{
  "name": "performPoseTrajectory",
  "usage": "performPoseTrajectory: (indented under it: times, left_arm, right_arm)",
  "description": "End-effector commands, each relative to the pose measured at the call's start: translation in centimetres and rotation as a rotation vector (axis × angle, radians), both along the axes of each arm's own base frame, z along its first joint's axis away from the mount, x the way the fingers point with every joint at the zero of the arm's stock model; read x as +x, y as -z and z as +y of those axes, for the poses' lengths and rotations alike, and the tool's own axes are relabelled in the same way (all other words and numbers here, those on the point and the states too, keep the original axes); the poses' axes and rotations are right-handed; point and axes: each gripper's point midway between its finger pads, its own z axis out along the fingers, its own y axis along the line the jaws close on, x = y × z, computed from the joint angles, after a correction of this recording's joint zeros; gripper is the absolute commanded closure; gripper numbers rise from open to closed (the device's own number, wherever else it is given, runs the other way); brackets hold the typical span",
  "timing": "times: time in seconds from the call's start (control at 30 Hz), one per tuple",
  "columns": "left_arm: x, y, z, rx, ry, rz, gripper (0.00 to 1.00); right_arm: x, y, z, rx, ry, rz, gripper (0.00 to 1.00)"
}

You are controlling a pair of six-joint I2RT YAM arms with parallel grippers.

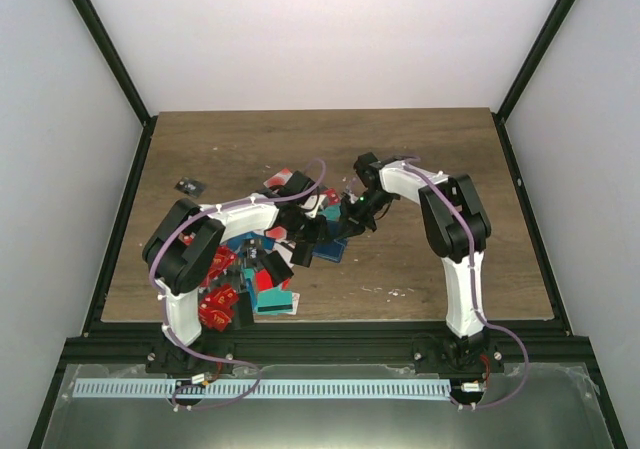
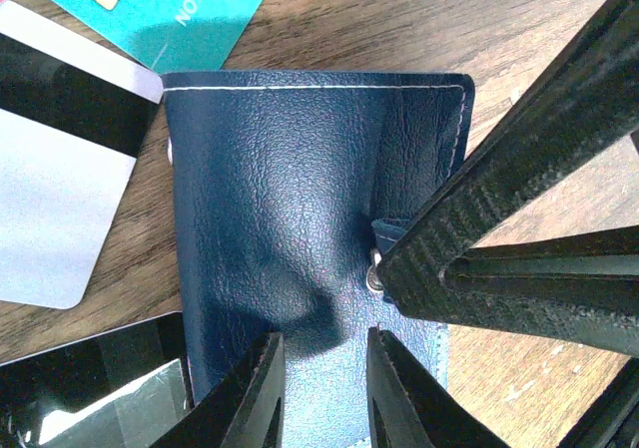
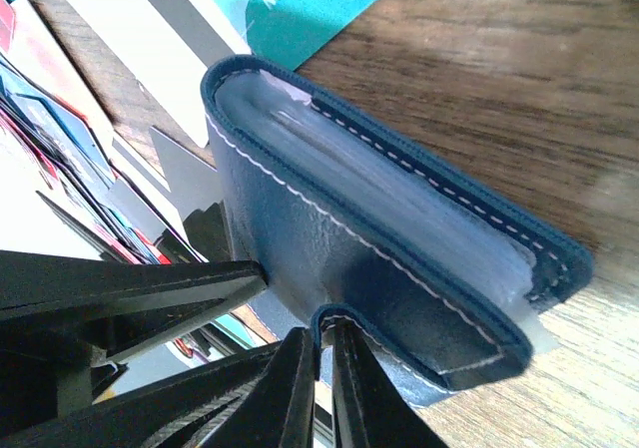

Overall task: Put the credit cards into the card holder
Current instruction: Close the card holder at the center of the board.

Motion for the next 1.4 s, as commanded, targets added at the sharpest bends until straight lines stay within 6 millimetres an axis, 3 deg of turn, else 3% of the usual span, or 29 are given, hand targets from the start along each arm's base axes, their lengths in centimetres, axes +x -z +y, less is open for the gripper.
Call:
performPoseTrajectory:
  times: [0.0, 0.07, 0.13, 0.43, 0.67, 0.8, 0.87, 1.13, 1.37]
  left_arm:
    - [-4.0, 5.4, 2.4, 0.15, 0.036, 0.142, 0.74]
    - [-4.0, 5.3, 2.2, 0.138, 0.038, 0.144, 0.74]
    - [-4.1, 5.3, 2.2, 0.135, 0.04, 0.146, 0.74]
    - [-4.5, 5.3, 2.1, 0.12, 0.047, 0.153, 0.74]
    - [-5.4, 6.0, 1.9, 0.085, 0.057, 0.189, 0.74]
    - [-5.5, 6.1, 1.8, 0.077, 0.064, 0.19, 0.74]
    - [-5.3, 5.6, 1.9, 0.083, 0.061, 0.178, 0.74]
    - [-4.4, 2.7, 2.4, 0.079, 0.042, 0.12, 0.74]
    - [-3.4, 0.2, 3.3, 0.065, 0.009, 0.098, 0.73]
  right_arm:
    - [-0.6, 3.3, 0.6, -0.062, -0.021, 0.035, 0.91]
    - [-0.5, 3.8, 0.7, -0.071, -0.02, 0.036, 0.87]
    - [-0.5, 4.2, 0.5, -0.091, -0.018, 0.034, 0.73]
    - [0.4, 6.2, -0.2, -0.161, 0.008, 0.005, 0.61]
    - [1.7, 5.4, 0.8, -0.156, 0.045, -0.017, 0.55]
    - [1.4, 5.1, 0.9, -0.183, 0.046, -0.019, 0.48]
    - [1.4, 4.1, 1.2, -0.164, 0.049, -0.032, 0.47]
    - [4.1, -2.9, 2.7, -0.029, 0.075, -0.148, 0.41]
    - [4.7, -6.1, 2.3, 0.056, 0.114, -0.183, 0.4]
